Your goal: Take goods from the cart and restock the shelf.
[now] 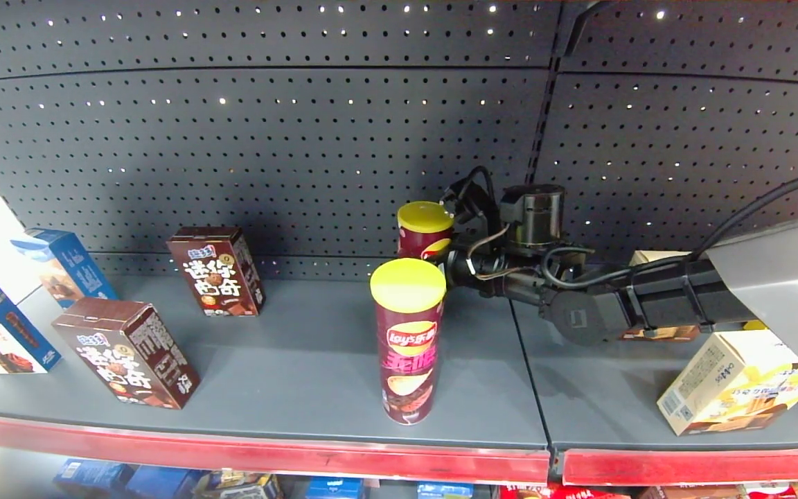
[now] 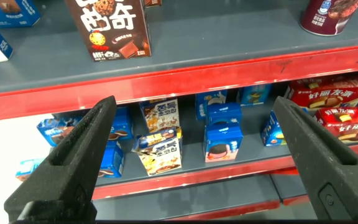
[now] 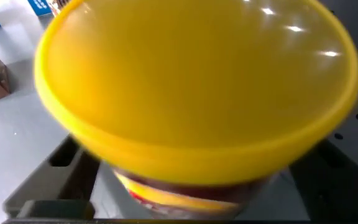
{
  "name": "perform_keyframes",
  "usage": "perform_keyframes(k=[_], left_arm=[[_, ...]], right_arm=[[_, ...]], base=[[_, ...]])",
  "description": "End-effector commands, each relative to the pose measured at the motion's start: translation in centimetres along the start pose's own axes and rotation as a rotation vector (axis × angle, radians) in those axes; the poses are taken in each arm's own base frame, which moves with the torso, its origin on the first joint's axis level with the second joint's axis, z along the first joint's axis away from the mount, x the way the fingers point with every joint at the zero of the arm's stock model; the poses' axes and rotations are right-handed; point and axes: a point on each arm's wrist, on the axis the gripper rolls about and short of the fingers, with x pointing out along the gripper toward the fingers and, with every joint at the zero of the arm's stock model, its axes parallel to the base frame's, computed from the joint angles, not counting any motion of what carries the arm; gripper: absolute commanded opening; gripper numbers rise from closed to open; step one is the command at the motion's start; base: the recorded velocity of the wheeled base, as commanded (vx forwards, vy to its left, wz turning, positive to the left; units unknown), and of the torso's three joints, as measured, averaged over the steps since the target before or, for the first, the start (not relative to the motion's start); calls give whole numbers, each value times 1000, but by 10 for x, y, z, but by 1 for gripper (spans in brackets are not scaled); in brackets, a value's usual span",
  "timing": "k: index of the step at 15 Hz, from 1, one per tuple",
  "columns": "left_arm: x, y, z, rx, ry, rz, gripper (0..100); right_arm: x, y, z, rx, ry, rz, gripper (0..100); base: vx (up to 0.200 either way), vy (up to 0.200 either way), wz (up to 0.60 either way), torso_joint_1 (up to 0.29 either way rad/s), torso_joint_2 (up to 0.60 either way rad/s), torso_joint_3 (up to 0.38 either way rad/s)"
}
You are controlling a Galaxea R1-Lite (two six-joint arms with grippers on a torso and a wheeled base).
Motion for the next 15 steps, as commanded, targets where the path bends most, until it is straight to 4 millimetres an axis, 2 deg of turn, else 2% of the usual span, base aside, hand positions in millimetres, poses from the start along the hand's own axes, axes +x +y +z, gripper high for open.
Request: perform_keyframes(k=[1, 5, 8, 9, 10, 11, 13, 15], left_arm=[[0, 0, 0, 0, 2, -1, 100], [0, 0, 0, 0, 2, -1, 100], [0, 0, 0, 0, 2, -1, 100], [0, 0, 0, 0, 2, -1, 100], [0, 0, 0, 0, 2, -1, 100], [0, 0, 0, 0, 1, -1, 100], [0, 0, 0, 0, 2, -1, 100], [0, 0, 0, 0, 2, -1, 100]], right_arm=[[0, 1, 1, -1, -1, -2, 100], [-8, 4, 0, 3, 17, -8, 100], [-35, 7, 2, -51, 52, -32, 100], [-37, 8, 3, -54, 52, -32, 100], [-64, 9, 11, -75, 53, -42, 100], [-74, 10, 11, -74, 56, -44, 100], [-106, 14, 16, -67, 64, -51, 100], [-144, 23, 29, -72, 26, -58, 100]], base=[[0, 0, 0, 0, 0, 0], [0, 0, 0, 0, 0, 0], [0, 0, 0, 0, 0, 0], [0, 0, 0, 0, 0, 0], [0, 0, 0, 0, 0, 0], [0, 0, 0, 0, 0, 0], [0, 0, 0, 0, 0, 0], [0, 0, 0, 0, 0, 0]])
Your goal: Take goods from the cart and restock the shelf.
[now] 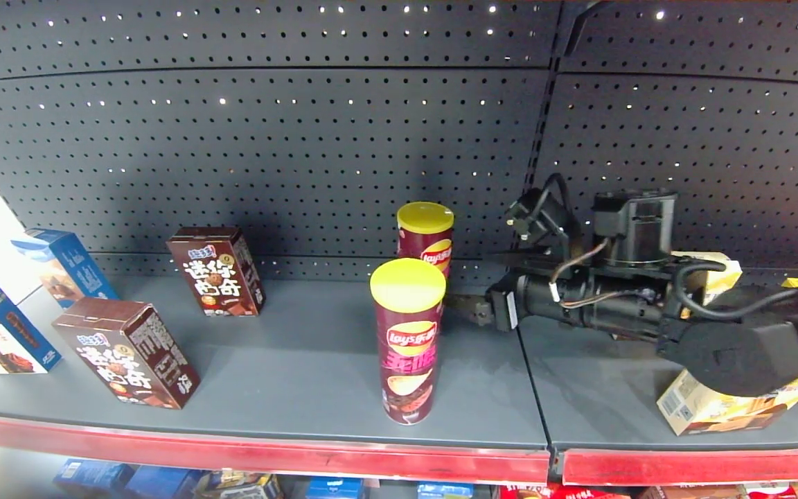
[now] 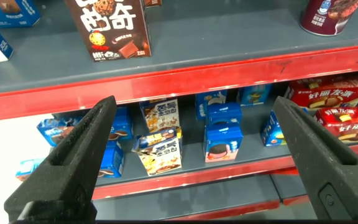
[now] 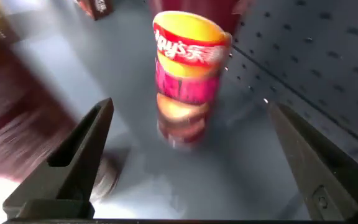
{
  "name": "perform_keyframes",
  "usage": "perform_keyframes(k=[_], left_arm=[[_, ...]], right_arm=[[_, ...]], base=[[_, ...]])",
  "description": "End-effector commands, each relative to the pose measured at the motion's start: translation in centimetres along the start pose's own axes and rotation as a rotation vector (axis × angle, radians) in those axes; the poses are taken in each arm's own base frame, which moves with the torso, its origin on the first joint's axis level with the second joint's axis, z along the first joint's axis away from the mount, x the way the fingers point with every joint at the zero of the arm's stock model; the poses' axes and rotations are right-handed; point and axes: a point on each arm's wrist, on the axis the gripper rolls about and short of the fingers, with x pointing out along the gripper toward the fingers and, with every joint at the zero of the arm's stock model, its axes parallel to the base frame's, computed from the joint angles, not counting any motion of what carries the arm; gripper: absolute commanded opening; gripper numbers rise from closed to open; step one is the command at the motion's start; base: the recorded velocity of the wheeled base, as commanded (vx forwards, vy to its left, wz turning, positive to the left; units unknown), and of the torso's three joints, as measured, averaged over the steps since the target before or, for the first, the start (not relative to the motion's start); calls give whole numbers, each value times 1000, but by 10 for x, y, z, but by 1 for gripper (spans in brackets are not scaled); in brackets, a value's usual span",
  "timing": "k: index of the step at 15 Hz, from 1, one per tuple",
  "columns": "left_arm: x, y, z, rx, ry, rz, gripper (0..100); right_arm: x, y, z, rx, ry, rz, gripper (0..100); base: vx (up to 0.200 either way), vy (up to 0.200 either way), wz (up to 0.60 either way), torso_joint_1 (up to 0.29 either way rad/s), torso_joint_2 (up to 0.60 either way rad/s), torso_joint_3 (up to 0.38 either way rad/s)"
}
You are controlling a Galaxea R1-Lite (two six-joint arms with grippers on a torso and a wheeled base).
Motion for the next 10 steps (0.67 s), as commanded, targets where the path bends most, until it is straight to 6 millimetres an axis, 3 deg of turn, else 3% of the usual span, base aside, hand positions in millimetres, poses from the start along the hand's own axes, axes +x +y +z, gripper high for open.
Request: perform_keyframes(k=[1, 4, 5, 6, 8, 9, 10], left_arm=[[0, 0, 0, 0, 1, 0, 100], [0, 0, 0, 0, 1, 0, 100], [0, 0, 0, 0, 1, 0, 100], [0, 0, 0, 0, 2, 0, 100], [0, 0, 0, 0, 1, 0, 100], [0, 0, 0, 0, 1, 0, 100], [0, 0, 0, 0, 1, 0, 100]], right_arm=[[-60, 6, 28, -16, -96, -25, 100], [-96, -7, 47, -30, -175, -124, 100], [-120, -13, 54, -33, -203, -221, 100], [-131, -12, 55, -32, -210, -261, 100], [-178, -12, 66, -8, -242, -414, 100], [-183, -12, 67, -3, -246, -425, 100], [-218, -4, 62, 12, -257, -480, 100]], base=[[0, 0, 0, 0, 0, 0], [0, 0, 0, 0, 0, 0], [0, 0, 0, 0, 0, 0], [0, 0, 0, 0, 0, 0], [0, 0, 0, 0, 0, 0], [0, 0, 0, 0, 0, 0], [0, 0, 0, 0, 0, 0]])
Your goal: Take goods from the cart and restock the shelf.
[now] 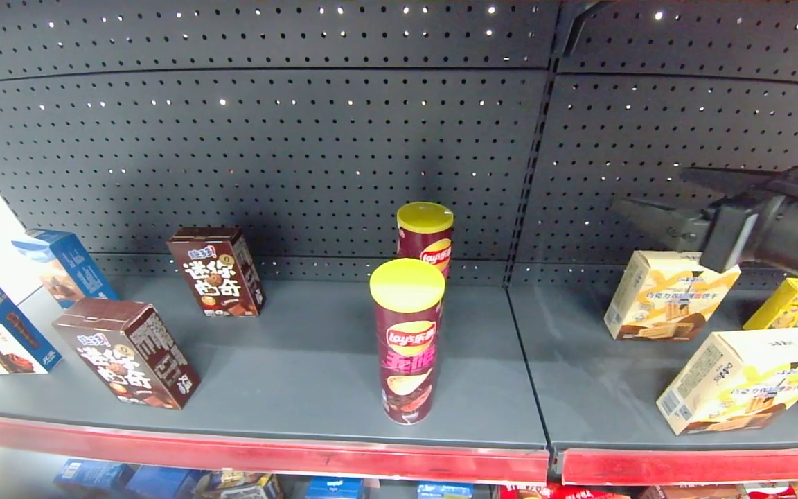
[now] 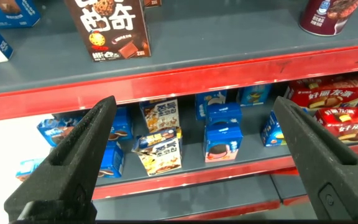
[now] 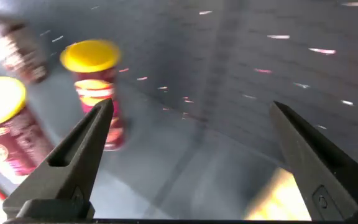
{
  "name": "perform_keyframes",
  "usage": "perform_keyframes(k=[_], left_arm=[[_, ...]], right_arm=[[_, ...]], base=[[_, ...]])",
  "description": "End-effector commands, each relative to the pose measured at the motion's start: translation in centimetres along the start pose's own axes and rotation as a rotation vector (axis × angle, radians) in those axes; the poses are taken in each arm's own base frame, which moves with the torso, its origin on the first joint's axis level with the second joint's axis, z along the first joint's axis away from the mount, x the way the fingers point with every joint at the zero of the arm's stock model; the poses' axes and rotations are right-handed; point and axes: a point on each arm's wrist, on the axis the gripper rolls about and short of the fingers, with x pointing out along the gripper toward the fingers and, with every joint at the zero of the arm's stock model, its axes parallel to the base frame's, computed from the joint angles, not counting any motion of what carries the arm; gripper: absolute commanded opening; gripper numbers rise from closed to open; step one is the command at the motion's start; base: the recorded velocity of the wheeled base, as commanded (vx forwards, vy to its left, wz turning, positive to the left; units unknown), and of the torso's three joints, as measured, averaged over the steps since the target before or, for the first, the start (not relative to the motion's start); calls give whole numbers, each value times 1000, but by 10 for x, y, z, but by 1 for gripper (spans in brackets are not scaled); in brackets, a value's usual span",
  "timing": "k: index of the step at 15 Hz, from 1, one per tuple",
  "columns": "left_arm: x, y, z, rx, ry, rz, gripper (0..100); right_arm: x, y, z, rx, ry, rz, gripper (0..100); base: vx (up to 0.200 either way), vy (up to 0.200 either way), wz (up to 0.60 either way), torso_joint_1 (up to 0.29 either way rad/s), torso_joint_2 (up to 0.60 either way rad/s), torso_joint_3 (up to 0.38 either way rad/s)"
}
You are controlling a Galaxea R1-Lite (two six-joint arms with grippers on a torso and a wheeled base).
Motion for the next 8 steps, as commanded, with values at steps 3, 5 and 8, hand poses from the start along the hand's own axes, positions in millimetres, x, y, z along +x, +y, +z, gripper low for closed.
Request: perform_keyframes(k=[3, 5, 8], left_arm=[[0, 0, 0, 0, 1, 0, 100], [0, 0, 0, 0, 3, 0, 100], [0, 0, 0, 0, 3, 0, 100]], right_arm=[[-109, -14, 1, 37, -89, -164, 100], [-134, -14, 2, 16, -121, -219, 100], [-175, -3, -7, 10, -81, -302, 100]], base=[[0, 0, 0, 0, 0, 0], [0, 0, 0, 0, 0, 0], [0, 0, 0, 0, 0, 0]])
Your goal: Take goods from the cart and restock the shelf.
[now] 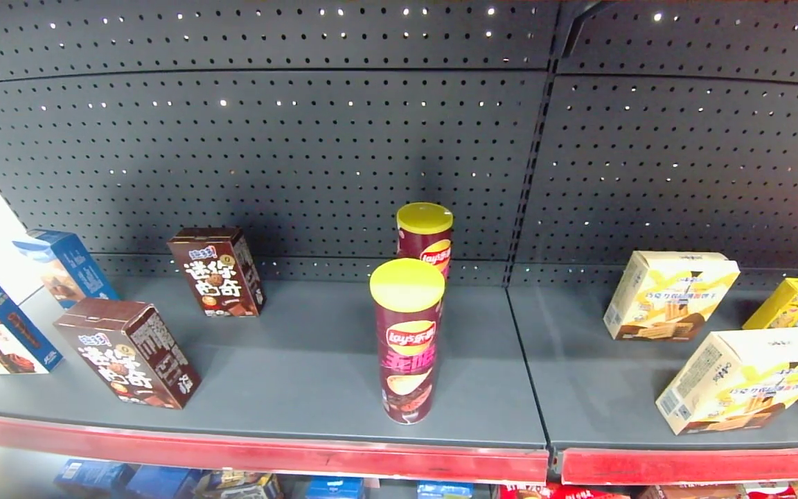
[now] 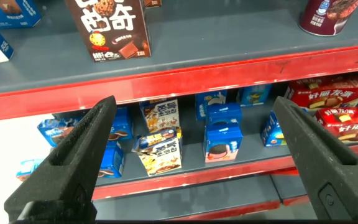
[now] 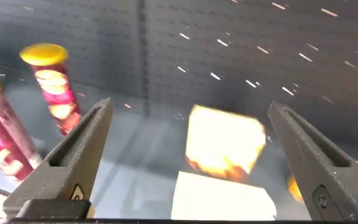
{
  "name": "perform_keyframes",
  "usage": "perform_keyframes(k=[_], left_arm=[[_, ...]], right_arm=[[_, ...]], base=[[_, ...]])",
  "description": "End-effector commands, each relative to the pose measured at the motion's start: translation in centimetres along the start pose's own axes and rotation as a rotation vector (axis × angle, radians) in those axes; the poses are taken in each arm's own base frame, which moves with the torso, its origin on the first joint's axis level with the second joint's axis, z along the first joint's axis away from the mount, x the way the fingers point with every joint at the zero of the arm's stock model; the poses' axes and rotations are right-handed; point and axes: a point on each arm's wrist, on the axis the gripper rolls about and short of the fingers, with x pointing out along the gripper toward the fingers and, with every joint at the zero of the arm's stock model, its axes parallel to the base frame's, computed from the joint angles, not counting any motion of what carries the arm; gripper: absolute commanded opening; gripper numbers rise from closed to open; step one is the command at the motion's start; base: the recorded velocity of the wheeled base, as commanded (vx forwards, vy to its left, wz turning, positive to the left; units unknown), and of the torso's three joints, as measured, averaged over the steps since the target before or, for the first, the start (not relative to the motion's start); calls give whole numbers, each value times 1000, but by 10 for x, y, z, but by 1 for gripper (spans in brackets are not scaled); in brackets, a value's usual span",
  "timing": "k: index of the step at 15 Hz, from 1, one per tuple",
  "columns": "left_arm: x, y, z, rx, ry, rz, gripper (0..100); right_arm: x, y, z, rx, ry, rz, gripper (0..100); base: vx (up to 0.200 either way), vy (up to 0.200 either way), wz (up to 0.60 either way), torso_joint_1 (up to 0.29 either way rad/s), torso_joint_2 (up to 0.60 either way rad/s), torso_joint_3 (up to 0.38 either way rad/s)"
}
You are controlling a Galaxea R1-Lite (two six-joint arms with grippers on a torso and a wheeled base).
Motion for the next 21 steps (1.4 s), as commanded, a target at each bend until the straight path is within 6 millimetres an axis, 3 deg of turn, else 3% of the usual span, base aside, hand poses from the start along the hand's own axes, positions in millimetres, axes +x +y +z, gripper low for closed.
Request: perform_keyframes(k=[1, 4, 5, 9, 11, 18, 21], left_arm=[[0, 0, 0, 0, 2, -1, 100], [0, 0, 0, 0, 1, -1, 100], [0, 0, 0, 0, 1, -1, 100], [0, 0, 0, 0, 1, -1, 100], [0, 0, 0, 0, 2, -1, 100], [0, 0, 0, 0, 1, -1, 100], [0, 0, 0, 0, 2, -1, 100]], right_arm=[[-52, 5, -5, -11, -27, -58, 100], [-84, 11, -27, -3, 18, -94, 100], [-92, 13, -44, -4, 35, -147, 100], [-111, 16, -82, 4, 42, -274, 100], [-121, 19, -114, 19, 42, -267, 100], [-116, 27, -178, 37, 103, -266, 100], [-116, 27, -182, 64, 116, -297, 100]], base=[[0, 0, 0, 0, 0, 0], [0, 0, 0, 0, 0, 0], [0, 0, 0, 0, 0, 0], [0, 0, 0, 0, 0, 0], [0, 0, 0, 0, 0, 0], [0, 0, 0, 0, 0, 0], [0, 0, 0, 0, 0, 0]])
